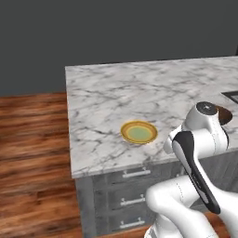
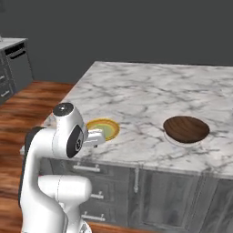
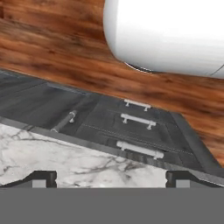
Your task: Move the bowls from the cabinet to the plates on the dining table.
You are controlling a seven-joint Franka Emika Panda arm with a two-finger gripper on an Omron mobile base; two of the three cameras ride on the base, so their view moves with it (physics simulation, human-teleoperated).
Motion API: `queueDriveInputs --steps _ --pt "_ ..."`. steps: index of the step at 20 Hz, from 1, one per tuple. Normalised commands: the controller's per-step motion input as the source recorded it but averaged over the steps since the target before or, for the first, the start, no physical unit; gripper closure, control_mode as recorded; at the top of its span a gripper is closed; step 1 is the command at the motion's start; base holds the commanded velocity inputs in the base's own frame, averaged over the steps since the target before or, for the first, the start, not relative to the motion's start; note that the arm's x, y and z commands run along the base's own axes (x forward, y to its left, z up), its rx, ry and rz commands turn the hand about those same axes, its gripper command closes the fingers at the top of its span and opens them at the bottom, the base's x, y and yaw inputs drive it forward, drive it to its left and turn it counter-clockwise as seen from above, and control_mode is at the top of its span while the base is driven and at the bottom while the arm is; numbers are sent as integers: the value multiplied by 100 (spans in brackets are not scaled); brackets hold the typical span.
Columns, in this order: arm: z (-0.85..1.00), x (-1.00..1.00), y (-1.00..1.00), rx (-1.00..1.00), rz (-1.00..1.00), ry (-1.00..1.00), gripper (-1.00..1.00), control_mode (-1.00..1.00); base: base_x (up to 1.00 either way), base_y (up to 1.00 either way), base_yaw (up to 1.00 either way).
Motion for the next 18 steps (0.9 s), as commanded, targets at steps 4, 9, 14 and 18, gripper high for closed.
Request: queueDriveInputs --steps 4,9,14,18 --pt "0 0 0 0 0 0 -100 100 -11 100 0" --pt "0 0 0 0 0 0 -100 100 -5 100 0" --pt "0 0 0 0 0 0 -100 100 -4 100 0" --pt "0 0 0 0 0 0 -100 100 -2 100 0"
